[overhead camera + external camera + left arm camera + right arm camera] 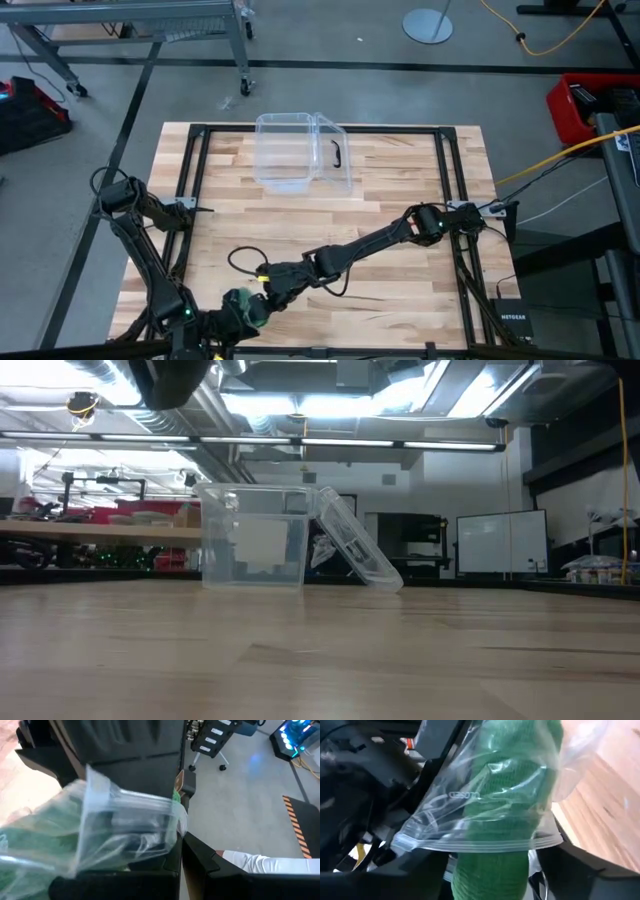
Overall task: Roll bandage
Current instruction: Put the green bandage into the transparent zip bag
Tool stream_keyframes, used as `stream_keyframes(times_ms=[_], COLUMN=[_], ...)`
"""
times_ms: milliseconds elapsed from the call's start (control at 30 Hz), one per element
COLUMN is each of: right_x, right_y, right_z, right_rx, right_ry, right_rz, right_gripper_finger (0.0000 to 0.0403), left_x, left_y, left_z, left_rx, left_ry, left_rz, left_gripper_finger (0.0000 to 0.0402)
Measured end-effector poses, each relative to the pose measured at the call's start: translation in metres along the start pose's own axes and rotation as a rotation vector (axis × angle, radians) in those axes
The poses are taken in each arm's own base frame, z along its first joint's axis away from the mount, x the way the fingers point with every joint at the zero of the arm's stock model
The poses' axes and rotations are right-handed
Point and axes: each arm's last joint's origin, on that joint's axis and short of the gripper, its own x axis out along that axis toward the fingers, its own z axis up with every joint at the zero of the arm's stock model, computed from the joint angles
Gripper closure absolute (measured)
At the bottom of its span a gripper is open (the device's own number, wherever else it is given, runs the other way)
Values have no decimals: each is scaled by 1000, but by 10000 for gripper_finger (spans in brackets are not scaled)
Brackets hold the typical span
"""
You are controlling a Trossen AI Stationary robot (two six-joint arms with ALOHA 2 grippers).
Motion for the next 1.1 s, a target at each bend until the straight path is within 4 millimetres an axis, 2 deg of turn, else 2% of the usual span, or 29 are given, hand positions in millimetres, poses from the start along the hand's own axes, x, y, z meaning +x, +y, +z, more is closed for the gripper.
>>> stream_keyframes(times_ms=[100,233,533,733,1100], right_x=[0,0,-2,-4,-3], right_y=[0,0,10,18,18], right_z=[0,0,-5,-2,-4], right_rx=[9,21,54,90,155], right_ry=[6,41,264,265,235], right_rz=[2,8,118,190,180], right_gripper_finger=[73,54,50,50,49], left_x=[0,0,-8,-18,-18], left_y=[0,0,-1,-2,-2], left_z=[0,1,8,17,16], left_rx=[-2,-5,-22,-12,-62], left_ry=[-11,-18,-55,-98,-98], left_rz=[6,7,-6,-25,-24], left_gripper_finger=[401,401,401,401,401])
